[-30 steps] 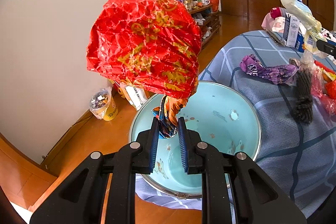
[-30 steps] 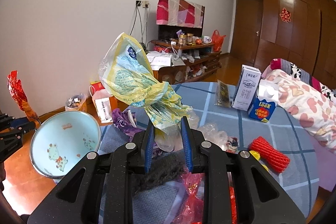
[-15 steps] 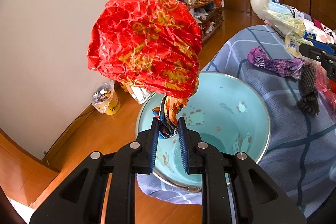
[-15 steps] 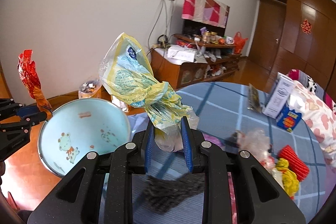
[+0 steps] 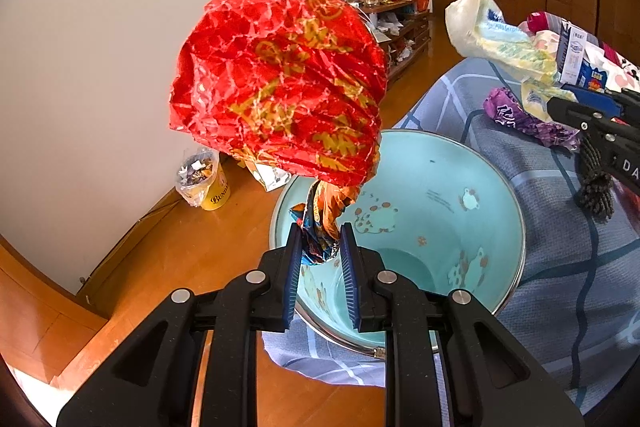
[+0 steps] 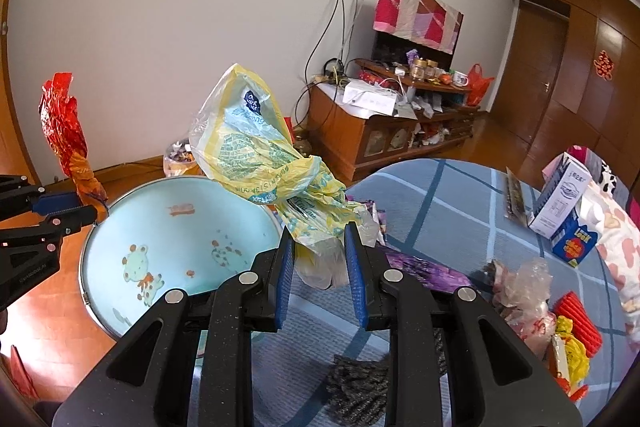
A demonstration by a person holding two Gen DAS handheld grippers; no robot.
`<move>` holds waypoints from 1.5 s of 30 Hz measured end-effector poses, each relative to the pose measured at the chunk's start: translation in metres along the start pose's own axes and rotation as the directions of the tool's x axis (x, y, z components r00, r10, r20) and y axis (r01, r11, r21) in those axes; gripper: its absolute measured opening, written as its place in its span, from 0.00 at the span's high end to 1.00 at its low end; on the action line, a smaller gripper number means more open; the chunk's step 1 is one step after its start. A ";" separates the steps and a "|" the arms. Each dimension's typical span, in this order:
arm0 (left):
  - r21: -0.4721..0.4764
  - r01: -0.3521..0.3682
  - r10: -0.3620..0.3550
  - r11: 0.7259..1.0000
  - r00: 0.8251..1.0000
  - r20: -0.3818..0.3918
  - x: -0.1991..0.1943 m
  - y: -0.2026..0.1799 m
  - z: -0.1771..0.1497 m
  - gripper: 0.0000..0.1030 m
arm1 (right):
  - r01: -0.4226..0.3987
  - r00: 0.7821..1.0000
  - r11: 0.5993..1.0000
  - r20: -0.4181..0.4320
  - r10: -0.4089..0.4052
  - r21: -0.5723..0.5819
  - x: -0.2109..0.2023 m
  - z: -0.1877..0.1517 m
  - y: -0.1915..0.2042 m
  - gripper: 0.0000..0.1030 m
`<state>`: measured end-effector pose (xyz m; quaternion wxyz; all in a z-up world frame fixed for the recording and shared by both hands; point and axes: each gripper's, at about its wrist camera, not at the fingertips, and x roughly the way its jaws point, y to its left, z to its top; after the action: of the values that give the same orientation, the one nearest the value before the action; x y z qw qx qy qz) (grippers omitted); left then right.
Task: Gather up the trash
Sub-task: 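Carry both bags over the blue bin and open both tools to drop them, then grasp the black mesh net with the left tool while the right tool grasps the orange wrapper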
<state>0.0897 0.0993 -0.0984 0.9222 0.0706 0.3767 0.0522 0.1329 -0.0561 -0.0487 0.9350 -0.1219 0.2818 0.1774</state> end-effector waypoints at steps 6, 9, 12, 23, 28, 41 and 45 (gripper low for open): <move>0.000 0.000 0.000 1.000 1.000 0.000 0.000 0.000 0.000 0.81 | -0.008 1.000 1.000 -0.003 0.008 -0.011 0.002 0.000 0.002 0.75; -0.001 0.002 -0.002 1.000 1.000 0.000 0.000 0.000 -0.001 0.80 | -0.013 1.000 1.000 -0.006 0.012 -0.018 0.003 0.000 0.005 0.75; -0.003 0.006 -0.006 1.000 1.000 0.000 0.000 0.001 -0.001 0.80 | -0.018 1.000 1.000 -0.011 0.017 -0.025 0.004 -0.001 0.007 0.75; 0.006 0.028 -0.028 1.000 1.000 0.004 -0.002 -0.004 -0.003 0.57 | -0.066 0.997 0.996 -0.036 0.064 -0.063 0.014 -0.005 0.019 0.49; 0.004 0.032 -0.032 0.999 0.999 -0.001 0.000 -0.005 -0.004 0.50 | -0.064 0.997 0.997 -0.034 0.062 -0.049 0.012 -0.005 0.016 0.45; 0.024 0.061 -0.061 0.998 0.998 -0.001 0.000 -0.029 -0.008 0.33 | 0.036 0.999 0.999 0.013 -0.036 0.028 -0.048 -0.020 -0.044 0.38; 0.082 0.096 -0.096 0.992 0.995 -0.007 0.002 -0.058 -0.013 0.32 | 0.138 0.990 0.985 0.023 -0.141 0.101 -0.088 -0.047 -0.094 0.37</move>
<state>0.0843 0.0440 -0.1183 0.9192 0.0903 0.3831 -0.0076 0.0794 -0.1803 -0.0249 0.9541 -0.0922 0.2670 0.0992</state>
